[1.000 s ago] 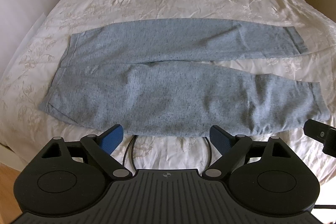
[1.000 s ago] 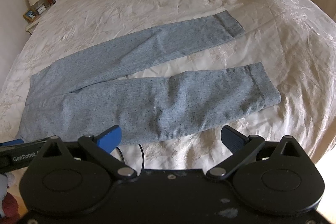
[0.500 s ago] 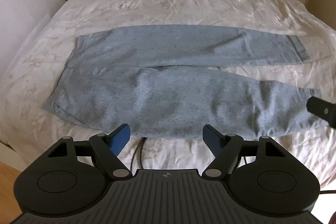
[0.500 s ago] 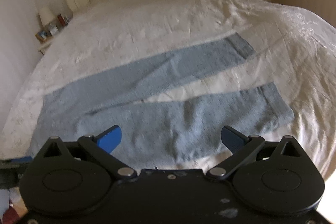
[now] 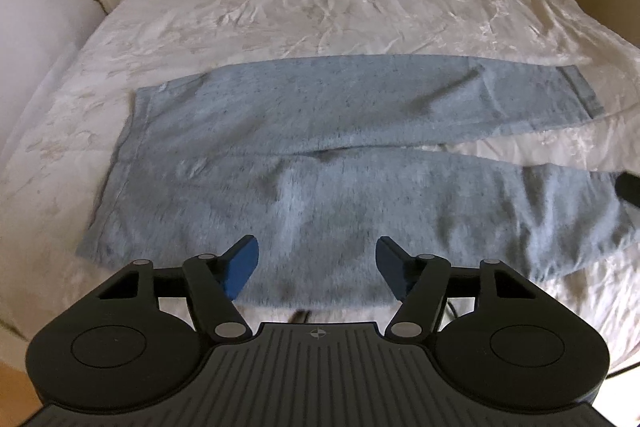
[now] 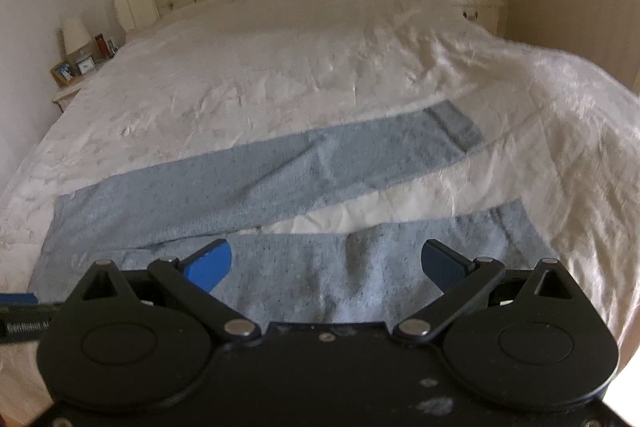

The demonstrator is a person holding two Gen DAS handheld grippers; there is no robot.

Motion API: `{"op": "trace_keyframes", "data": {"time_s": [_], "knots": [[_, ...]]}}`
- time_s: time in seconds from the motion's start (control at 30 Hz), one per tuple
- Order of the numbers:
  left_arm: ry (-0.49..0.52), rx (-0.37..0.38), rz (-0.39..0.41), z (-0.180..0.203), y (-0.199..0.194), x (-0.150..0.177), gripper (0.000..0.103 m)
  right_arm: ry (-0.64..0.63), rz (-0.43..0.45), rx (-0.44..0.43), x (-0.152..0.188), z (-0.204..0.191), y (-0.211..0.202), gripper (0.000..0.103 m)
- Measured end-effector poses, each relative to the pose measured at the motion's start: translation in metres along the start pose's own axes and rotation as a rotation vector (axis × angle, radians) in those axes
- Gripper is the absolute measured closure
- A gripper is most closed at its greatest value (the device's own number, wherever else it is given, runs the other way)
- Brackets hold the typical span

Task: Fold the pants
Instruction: 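Move the right tool down to the hem of the grey pant leg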

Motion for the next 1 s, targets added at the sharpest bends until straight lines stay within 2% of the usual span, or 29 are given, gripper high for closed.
{"op": "trace_keyframes", "data": {"time_s": [0.23, 0.4, 0.53, 0.7, 0.83, 1.0], "knots": [[0.027, 0.043, -0.045, -0.011, 0.031, -0.039, 0.04, 0.091, -0.112, 0.059, 0.002, 0.005, 0.03, 0.0], [0.063, 0.051, -0.027, -0.009, 0.048, -0.075, 0.04, 0.179, -0.167, 0.053, -0.008, 0.016, 0.051, 0.005], [0.049, 0.05, -0.018, -0.003, 0.062, -0.099, 0.04, 0.192, -0.19, 0.085, -0.029, 0.031, 0.07, 0.005], [-0.004, 0.035, -0.044, 0.001, 0.081, -0.116, 0.04, 0.206, -0.208, 0.096, -0.059, 0.053, 0.104, 0.005], [-0.028, 0.01, -0.063, 0.004, 0.093, -0.122, 0.04, 0.24, -0.23, 0.078, -0.087, 0.072, 0.147, 0.012], [-0.067, -0.025, -0.095, 0.008, 0.111, -0.133, 0.04, 0.307, -0.262, 0.069, -0.123, 0.097, 0.212, 0.013]]}}
Point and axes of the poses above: each gripper's, at about its wrist camera, not at the fingertips, and y roughly the way its jaws point, z to its right, x to its underside, the point moved 10 cm from there along y, roughly the way its jaws point, and after that the axes turned 10 degrees about -y, right-handed, at the moved point
